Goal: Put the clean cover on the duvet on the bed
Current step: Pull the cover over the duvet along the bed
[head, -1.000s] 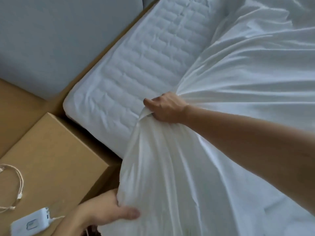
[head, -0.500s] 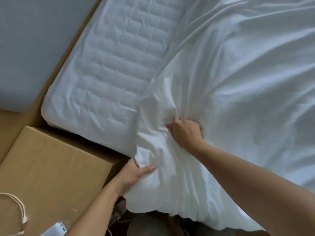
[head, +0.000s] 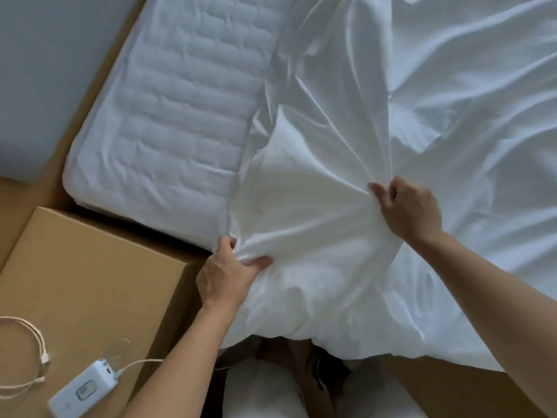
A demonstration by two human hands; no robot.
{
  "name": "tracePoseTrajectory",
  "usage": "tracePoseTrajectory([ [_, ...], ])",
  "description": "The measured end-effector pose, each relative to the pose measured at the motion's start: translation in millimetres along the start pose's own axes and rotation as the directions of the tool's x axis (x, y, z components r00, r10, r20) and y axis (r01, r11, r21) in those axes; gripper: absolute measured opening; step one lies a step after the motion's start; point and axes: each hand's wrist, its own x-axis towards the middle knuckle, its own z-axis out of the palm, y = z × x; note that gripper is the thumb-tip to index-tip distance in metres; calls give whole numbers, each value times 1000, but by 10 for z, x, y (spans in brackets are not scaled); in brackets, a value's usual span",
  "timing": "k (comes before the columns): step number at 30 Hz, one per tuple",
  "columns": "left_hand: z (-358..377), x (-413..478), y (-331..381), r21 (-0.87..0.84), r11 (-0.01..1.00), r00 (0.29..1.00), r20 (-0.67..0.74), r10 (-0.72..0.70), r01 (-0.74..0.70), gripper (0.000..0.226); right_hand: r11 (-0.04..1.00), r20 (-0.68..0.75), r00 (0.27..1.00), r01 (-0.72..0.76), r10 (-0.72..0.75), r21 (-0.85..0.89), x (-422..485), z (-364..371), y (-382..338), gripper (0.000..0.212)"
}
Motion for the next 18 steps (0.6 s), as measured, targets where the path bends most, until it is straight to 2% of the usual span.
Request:
tracePoseTrajectory([
  [2,2,-50,-45,49,998,999,-29,-29,30,89,987,112,986,-137,127,87,-82,115,-14,56],
  [3,-9,-86,-116,34,996,997,-1,-79,79,92,977,200,969,-172,144,128,-117,184,-64,57],
  [6,-47,-217,-378,-38,967,935,270,-232,251,87,922,451,887,-252,99,293,-214,421,-273,47],
  [8,-23,-325,-551,-53,954,871,426,-247,296,74,850,488,866,-334,107,407,-251,521,-403,40],
  [11,32,-507,-668,-113,963,859,485,-162,245,66,808,472,872,-369,130,459,-237,592,-496,39],
  [12,60,-568,-680,-149,963,860,496,-125,226,65,788,478,870,-379,124,486,-245,581,-505,38],
  [14,140,-652,-699,-204,957,877,471,-91,208,58,669,535,843,-425,49,609,-305,517,-505,35],
  [15,188,-673,-716,-220,951,901,420,-107,216,53,617,564,825,-430,-27,659,-359,486,-488,36],
  [16,226,-684,-718,-238,941,926,347,-147,239,48,606,574,810,-398,-119,688,-425,464,-462,44],
  [17,252,-678,-699,-266,924,941,272,-203,276,41,654,579,791,-334,-197,678,-496,459,-421,57],
  [18,265,-660,-664,-311,898,944,210,-255,311,35,750,588,769,-230,-250,621,-584,473,-366,77],
])
